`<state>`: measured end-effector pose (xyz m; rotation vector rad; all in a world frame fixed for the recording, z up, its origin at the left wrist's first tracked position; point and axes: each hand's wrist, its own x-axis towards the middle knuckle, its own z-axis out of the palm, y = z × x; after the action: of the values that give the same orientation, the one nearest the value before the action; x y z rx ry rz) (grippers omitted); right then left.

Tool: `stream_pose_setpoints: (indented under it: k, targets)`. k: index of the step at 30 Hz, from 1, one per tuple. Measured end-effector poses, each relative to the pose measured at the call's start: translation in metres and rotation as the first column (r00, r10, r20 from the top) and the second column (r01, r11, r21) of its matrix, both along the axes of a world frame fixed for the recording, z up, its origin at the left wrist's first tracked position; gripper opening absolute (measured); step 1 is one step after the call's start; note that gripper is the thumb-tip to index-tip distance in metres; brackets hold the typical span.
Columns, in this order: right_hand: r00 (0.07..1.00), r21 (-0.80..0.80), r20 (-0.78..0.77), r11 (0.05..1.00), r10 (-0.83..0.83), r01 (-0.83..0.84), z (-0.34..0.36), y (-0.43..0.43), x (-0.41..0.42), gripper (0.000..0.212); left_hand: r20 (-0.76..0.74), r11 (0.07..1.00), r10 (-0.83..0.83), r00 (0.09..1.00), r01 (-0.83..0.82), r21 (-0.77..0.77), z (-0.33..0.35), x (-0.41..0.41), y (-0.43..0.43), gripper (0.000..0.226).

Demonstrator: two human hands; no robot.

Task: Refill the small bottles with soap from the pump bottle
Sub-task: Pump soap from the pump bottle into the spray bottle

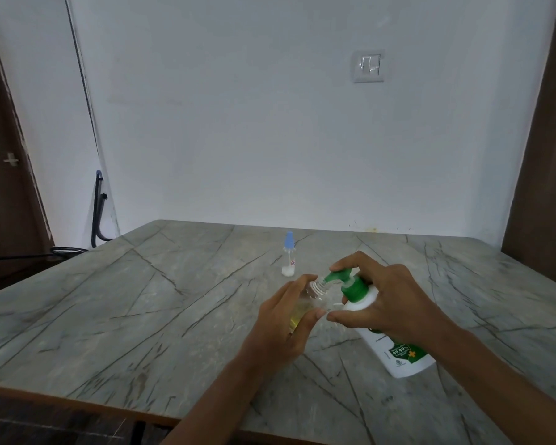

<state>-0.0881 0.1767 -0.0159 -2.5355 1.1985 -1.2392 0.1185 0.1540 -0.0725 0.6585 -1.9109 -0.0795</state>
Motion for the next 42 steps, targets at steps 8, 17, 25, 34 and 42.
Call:
stream_pose_setpoints:
  k: [8, 17, 25, 34, 42]
  targets:
    - [0.997, -0.023, -0.078, 0.999, -0.030, 0.028, -0.0004, 0.0024, 0.0003, 0.081, -0.054, 1.000, 0.001, 0.999, -0.002, -0.014, 0.0030, -0.0017, 0.0010, 0.042]
    - [0.996, -0.014, -0.081, 0.999, -0.035, 0.034, -0.0010, 0.0022, 0.0006, 0.074, -0.041, 1.000, -0.006, 0.999, 0.006, -0.002, -0.0004, -0.0005, -0.0013, 0.042]
    - [0.999, -0.002, -0.034, 1.000, -0.023, 0.022, 0.0013, 0.0016, 0.0018, 0.066, -0.032, 1.000, -0.010, 0.999, 0.009, -0.010, 0.0011, -0.0002, 0.0001, 0.041]
    - [1.000, 0.001, -0.017, 1.000, -0.018, 0.018, 0.0019, 0.0024, 0.0022, 0.061, -0.002, 1.000, -0.013, 1.000, 0.013, -0.004, 0.0012, -0.0009, 0.0012, 0.040]
    - [0.996, -0.016, -0.081, 0.999, -0.033, 0.032, -0.0003, 0.0026, 0.0008, 0.083, -0.049, 1.000, -0.018, 0.999, 0.017, -0.016, 0.0016, -0.0008, -0.0003, 0.039]
